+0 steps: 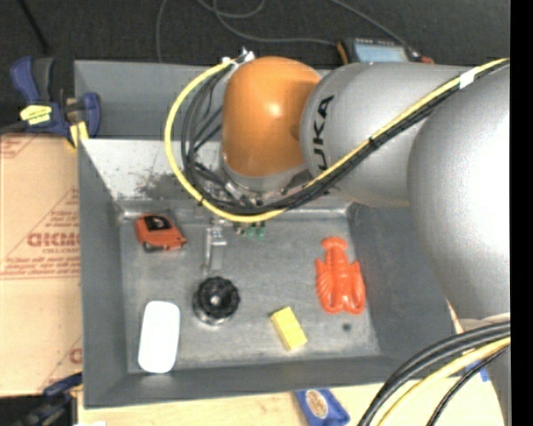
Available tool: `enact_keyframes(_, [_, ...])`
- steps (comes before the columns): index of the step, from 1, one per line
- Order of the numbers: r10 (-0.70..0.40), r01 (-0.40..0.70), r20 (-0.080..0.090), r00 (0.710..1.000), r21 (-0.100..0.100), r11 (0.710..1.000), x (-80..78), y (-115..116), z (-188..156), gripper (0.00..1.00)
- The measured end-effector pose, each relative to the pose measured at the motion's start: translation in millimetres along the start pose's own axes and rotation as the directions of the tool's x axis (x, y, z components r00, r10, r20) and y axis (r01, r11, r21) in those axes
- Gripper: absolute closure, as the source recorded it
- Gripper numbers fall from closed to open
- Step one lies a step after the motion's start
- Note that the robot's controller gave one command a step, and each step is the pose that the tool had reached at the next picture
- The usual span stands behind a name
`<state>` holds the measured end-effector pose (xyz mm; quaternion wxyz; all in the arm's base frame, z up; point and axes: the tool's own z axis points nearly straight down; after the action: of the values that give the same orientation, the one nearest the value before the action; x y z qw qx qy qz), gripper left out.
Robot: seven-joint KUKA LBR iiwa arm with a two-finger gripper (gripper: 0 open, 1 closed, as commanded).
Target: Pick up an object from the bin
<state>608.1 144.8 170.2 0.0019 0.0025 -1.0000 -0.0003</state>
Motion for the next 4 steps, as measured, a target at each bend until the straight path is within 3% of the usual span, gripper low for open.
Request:
enact_keyframes(1, [0.002,-0.002,0.007,1.0,-0.001,1.0,-1.1,-1,-5,0.0])
enact_keyframes(2, [-0.017,0.017,0.014,1.0,-0.002,1.0,28.6,-22,39,0.0])
enact_keyframes(3, [-0.188,0.188,0.005,0.982,0.002,0.982,50.8,-19,78,0.0])
enact_keyframes(4, [-0.301,0.301,0.005,0.953,0.002,0.953,84.0,-70,76,1.0])
